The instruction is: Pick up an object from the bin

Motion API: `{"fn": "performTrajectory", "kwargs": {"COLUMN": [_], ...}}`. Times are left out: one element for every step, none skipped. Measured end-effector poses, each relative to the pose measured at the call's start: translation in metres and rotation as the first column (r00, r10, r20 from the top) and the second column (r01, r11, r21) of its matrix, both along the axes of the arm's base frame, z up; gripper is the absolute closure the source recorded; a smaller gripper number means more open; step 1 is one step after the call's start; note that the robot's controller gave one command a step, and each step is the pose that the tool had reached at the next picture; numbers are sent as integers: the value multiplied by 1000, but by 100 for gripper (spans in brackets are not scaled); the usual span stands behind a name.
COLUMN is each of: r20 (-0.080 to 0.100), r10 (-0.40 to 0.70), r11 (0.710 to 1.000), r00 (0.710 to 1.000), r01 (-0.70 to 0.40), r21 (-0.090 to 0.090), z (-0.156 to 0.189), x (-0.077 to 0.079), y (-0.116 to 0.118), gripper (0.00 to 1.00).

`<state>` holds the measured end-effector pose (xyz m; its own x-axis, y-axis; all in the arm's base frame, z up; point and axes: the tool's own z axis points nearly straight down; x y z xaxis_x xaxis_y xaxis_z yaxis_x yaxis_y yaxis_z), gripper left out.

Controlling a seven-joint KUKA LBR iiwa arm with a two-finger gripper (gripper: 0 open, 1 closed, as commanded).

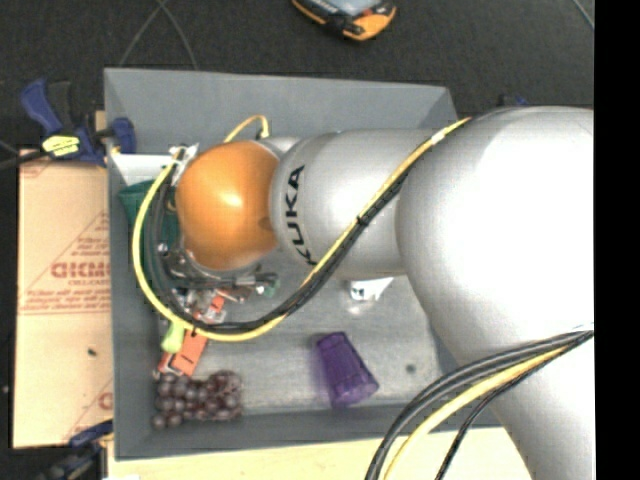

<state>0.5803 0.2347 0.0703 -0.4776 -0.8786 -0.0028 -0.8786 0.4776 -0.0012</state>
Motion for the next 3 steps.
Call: {"fn": "performTrajectory", "kwargs": {"r20": [0,2,-8], "r10": [-1,-3,-4], "r11": [1000,1000,1000], "r00": [1000,1000,1000], "r01": [1,3,4], "r21": [0,2,-2], "z": [0,6,24], "x": [0,0,-3], "y": [0,-1,-2], "gripper": [100,100,100]}}
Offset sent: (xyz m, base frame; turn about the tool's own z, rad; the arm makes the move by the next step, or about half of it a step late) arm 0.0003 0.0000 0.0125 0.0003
